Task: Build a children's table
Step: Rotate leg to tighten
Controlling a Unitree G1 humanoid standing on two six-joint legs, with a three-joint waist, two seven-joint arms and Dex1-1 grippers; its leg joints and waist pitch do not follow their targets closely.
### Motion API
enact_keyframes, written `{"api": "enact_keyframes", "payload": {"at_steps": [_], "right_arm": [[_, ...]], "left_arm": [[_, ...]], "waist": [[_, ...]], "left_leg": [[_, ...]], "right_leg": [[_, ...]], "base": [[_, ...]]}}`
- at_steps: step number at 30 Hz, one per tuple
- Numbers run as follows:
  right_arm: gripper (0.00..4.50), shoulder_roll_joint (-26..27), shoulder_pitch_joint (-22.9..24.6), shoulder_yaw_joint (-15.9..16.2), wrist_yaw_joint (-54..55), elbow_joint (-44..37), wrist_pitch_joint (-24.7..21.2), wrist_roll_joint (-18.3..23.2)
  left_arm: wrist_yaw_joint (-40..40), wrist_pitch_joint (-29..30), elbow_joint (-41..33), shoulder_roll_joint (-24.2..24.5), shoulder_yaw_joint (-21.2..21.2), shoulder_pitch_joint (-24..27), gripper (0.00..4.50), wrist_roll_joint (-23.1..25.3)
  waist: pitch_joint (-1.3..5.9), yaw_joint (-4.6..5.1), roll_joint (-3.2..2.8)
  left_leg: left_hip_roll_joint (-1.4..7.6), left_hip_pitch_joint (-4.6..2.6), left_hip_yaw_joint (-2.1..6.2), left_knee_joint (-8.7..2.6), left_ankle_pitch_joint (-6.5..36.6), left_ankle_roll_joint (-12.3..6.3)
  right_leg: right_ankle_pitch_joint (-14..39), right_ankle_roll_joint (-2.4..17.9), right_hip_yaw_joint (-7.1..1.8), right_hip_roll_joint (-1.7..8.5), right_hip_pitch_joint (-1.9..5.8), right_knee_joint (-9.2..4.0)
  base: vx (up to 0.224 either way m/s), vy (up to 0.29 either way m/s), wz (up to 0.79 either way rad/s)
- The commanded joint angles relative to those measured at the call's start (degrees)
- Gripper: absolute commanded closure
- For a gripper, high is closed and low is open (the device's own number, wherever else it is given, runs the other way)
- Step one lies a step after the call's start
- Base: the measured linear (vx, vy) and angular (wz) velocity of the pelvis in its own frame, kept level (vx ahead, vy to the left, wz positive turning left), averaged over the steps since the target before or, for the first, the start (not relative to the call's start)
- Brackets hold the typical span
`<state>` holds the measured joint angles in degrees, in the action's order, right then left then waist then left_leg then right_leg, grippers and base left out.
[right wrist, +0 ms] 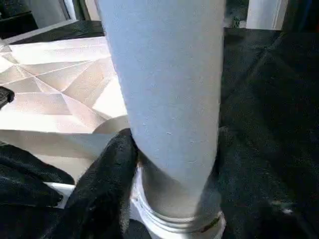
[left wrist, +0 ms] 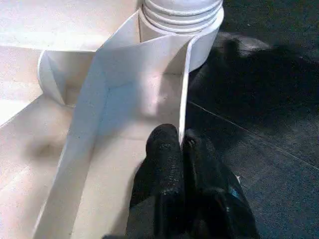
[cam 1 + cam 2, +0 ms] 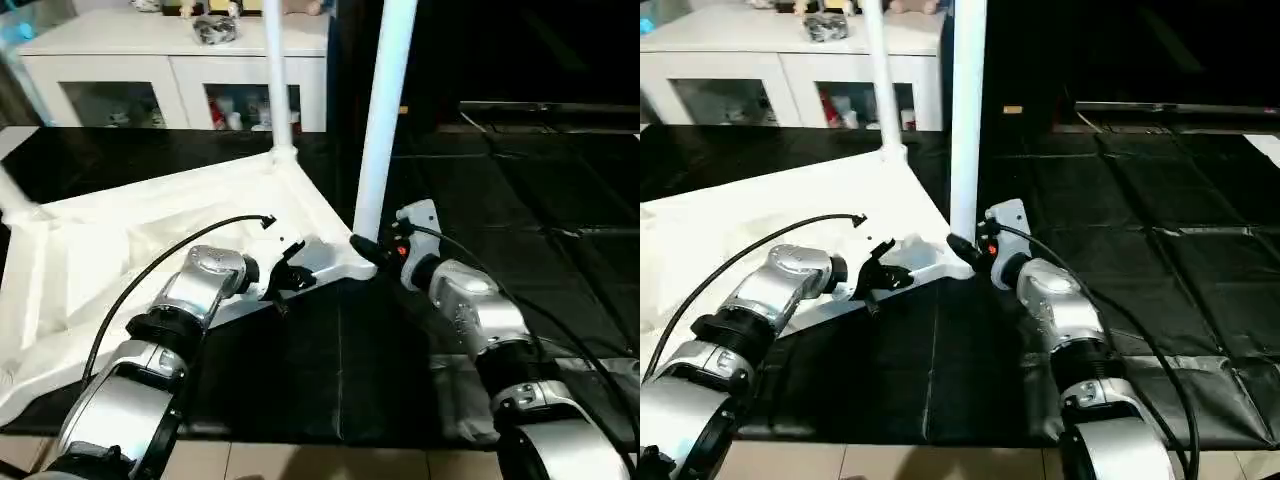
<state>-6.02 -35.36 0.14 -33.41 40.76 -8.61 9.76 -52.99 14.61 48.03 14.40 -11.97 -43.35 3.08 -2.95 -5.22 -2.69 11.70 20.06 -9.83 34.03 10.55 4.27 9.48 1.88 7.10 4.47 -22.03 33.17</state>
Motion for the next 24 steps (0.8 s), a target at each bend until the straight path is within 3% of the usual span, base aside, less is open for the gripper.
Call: {"api": "enact_keyframes", "payload": {"at_steps": [1,2,3,7,9,11,13,14,15,17,19,21,23,24], "right_arm": [[1.81,4.0,1.1,3.8,-5.3,-1.2,-1.5,1.2],[1.60,3.6,1.2,3.9,-6.0,-1.6,-1.6,1.2],[1.47,3.4,1.3,4.0,-6.4,-1.9,-1.4,1.1],[1.12,1.7,1.5,4.4,-9.0,-2.7,-1.3,1.2],[1.00,-0.3,1.6,4.6,-12.3,-3.1,-1.1,1.5],[0.81,-2.4,1.9,5.0,-16.8,-4.0,-1.2,2.2],[0.58,-4.8,2.2,5.2,-21.7,-5.4,-1.6,3.1],[0.50,-5.5,2.3,5.3,-23.3,-5.8,-1.8,3.3],[0.44,-6.4,2.3,5.5,-24.9,-6.1,-1.9,3.5],[0.24,-8.5,2.1,6.4,-29.3,-6.5,-2.0,3.7],[0.24,-10.7,1.7,7.4,-34.2,-6.2,-1.9,3.4],[0.24,-11.3,1.4,7.7,-35.6,-5.9,-2.0,3.3],[0.24,-12.4,0.8,8.8,-39.9,-5.3,-1.8,3.0],[0.24,-12.4,0.8,8.8,-39.9,-5.3,-1.8,3.0]], "left_arm": [[5.2,-0.7,-0.2,-0.7,2.0,-2.2,4.50,-0.1],[5.0,-0.9,-0.1,-0.3,2.0,-2.0,4.50,-0.2],[4.7,-0.9,-0.3,0.0,2.0,-1.8,4.50,-0.4],[1.9,-1.4,-1.0,1.1,1.7,-1.2,4.50,-0.5],[-1.7,-1.9,-2.5,2.5,0.8,-0.2,4.50,-0.6],[-6.2,-3.1,-4.2,4.1,-0.5,0.9,4.50,-0.6],[-11.3,-3.7,-6.0,6.0,-2.0,2.1,4.50,-1.0],[-12.8,-3.4,-6.5,6.6,-2.3,2.5,4.50,-1.2],[-14.7,-4.4,-7.2,7.2,-2.8,2.9,4.50,-1.4],[-18.9,-4.9,-8.6,8.8,-4.0,3.8,4.50,-1.9],[-24.0,-6.2,-10.1,10.8,-5.7,4.8,4.50,-2.0],[-25.5,-6.5,-10.5,11.4,-6.2,5.0,4.50,-1.9],[-28.4,-7.4,-11.5,12.9,-7.6,5.5,4.50,-1.2],[-28.4,-7.4,-11.5,12.9,-7.6,5.5,4.50,-1.2]], "waist": [[3.78,-0.11,0.21],[3.79,-0.20,0.47],[3.84,-0.34,0.36],[3.87,-0.64,0.57],[4.07,-0.86,0.56],[4.18,-0.64,0.65],[4.36,-0.65,0.57],[5.01,-0.78,0.73],[5.12,-0.88,0.62],[5.09,-1.08,0.58],[4.91,-1.52,0.61],[4.53,-1.88,0.52],[4.17,-2.53,0.38],[4.17,-2.73,0.36]], "left_leg": [[1.59,-0.47,0.85,-4.45,15.9,-2.16],[1.57,-0.59,0.74,-4.38,15.5,-2.20],[1.50,-0.71,0.62,-4.29,14.8,-2.24],[1.58,-0.34,0.57,-4.34,12.4,-2.87],[1.73,-0.16,0.57,-4.29,11.2,-3.19],[1.80,0.71,0.80,-4.35,9.8,-3.67],[1.81,0.49,0.66,-4.09,8.9,-4.04],[1.70,0.83,0.49,-3.48,4.5,-5.35],[1.70,0.97,0.40,-3.08,2.6,-6.64],[1.56,1.32,0.31,-2.72,1.8,-7.91],[1.59,1.41,0.25,-2.70,2.9,-8.03],[1.75,1.12,0.16,-2.96,5.8,-6.94],[2.13,0.29,0.08,-3.33,9.6,-4.92],[2.16,0.22,0.12,-3.36,10.3,-4.50]], "right_leg": [[22.0,7.7,-3.03,4.82,2.33,-4.62],[22.1,7.8,-3.09,4.87,2.26,-4.70],[21.9,8.0,-3.20,4.91,2.21,-4.63],[21.0,7.9,-3.28,4.95,2.49,-4.45],[19.4,7.9,-3.33,4.95,2.68,-4.12],[16.5,8.2,-3.13,4.85,3.25,-3.46],[14.7,8.9,-3.25,4.87,3.01,-3.37],[7.3,10.8,-3.45,4.70,3.20,-2.13],[3.1,12.2,-3.48,4.49,2.73,-1.56],[0.3,13.3,-3.42,4.40,2.58,-1.17],[2.2,13.1,-3.39,4.49,2.47,-1.36],[7.6,12.2,-3.36,4.54,2.24,-2.04],[14.4,10.9,-3.53,4.52,1.65,-2.87],[15.6,10.7,-3.51,4.55,1.66,-2.90]], "base": [[0.000,0.000,0.00],[0.000,0.000,0.00],[0.000,0.000,0.00],[0.000,0.000,0.00],[0.000,0.000,0.00],[0.000,0.000,0.00],[0.027,-0.003,0.00],[0.053,-0.007,0.01],[0.000,0.000,0.00],[0.000,0.000,0.00],[0.000,0.000,0.00],[0.000,0.000,0.00],[0.000,0.000,0.00],[0.000,0.000,0.00]]}}
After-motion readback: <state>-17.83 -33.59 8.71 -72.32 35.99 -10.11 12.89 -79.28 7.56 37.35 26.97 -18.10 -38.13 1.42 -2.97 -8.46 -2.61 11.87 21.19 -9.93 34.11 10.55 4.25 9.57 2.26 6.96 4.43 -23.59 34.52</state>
